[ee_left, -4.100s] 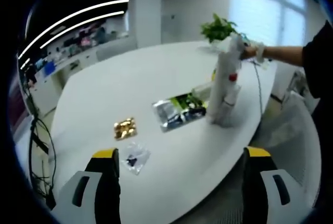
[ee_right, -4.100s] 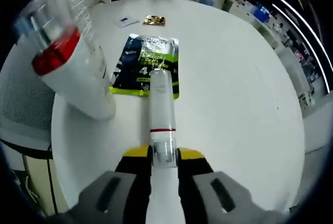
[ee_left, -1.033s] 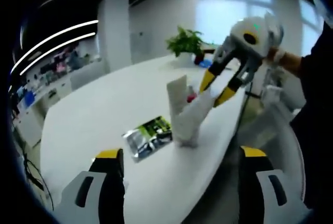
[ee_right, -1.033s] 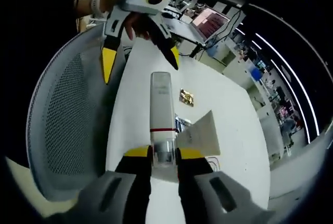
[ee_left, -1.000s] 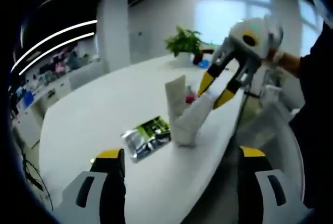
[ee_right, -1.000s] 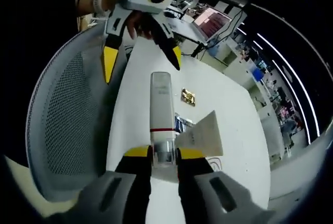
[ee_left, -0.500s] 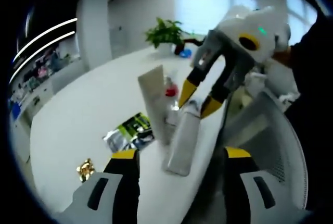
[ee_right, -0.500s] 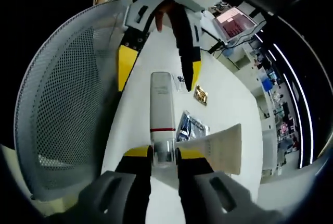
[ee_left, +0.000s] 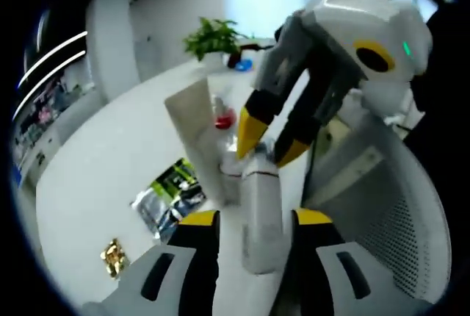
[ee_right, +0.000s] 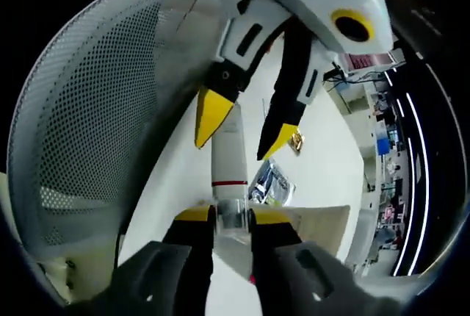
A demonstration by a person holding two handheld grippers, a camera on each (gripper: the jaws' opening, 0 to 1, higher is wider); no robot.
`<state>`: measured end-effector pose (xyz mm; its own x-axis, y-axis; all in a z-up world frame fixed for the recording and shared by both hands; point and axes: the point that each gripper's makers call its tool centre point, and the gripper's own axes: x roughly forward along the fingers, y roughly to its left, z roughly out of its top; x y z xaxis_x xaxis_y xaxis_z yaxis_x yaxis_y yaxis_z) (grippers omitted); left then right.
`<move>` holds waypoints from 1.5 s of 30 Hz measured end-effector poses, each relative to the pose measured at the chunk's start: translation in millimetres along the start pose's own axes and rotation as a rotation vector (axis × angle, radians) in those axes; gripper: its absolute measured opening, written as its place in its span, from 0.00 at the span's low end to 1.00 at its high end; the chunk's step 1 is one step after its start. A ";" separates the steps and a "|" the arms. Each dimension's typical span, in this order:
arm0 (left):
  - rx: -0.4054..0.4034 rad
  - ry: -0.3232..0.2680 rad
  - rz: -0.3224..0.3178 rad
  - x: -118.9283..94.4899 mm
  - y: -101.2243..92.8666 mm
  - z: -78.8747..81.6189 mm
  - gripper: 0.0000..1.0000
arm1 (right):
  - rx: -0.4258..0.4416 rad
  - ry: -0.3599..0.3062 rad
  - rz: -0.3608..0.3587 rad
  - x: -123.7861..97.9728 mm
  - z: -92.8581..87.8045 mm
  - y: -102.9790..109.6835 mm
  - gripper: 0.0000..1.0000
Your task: Arrange the skincare products in the storage area until every visible bottle or jar stands upright without overlapping.
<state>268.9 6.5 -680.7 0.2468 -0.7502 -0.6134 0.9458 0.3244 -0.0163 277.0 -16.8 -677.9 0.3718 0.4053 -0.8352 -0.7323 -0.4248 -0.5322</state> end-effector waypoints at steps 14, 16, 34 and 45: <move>-0.045 0.037 -0.057 14.8 -0.5 -15.6 0.20 | -0.182 0.053 -0.003 6.2 8.2 -2.5 0.18; -0.047 0.040 -0.054 16.5 2.1 -17.2 0.20 | -0.192 0.052 -0.003 6.0 8.8 -2.9 0.18; -0.043 0.007 -0.086 16.1 2.2 -11.4 0.19 | -0.123 0.046 -0.043 1.1 4.0 -6.0 0.20; -0.087 -0.073 -0.141 9.7 -6.9 -1.0 0.18 | -0.008 0.025 -0.113 -14.2 -6.1 -7.6 0.22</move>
<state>264.5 -2.5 -687.3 0.1304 -0.8305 -0.5415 0.9510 0.2592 -0.1686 280.7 -24.3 -662.8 0.4659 0.4303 -0.7732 -0.6806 -0.3842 -0.6239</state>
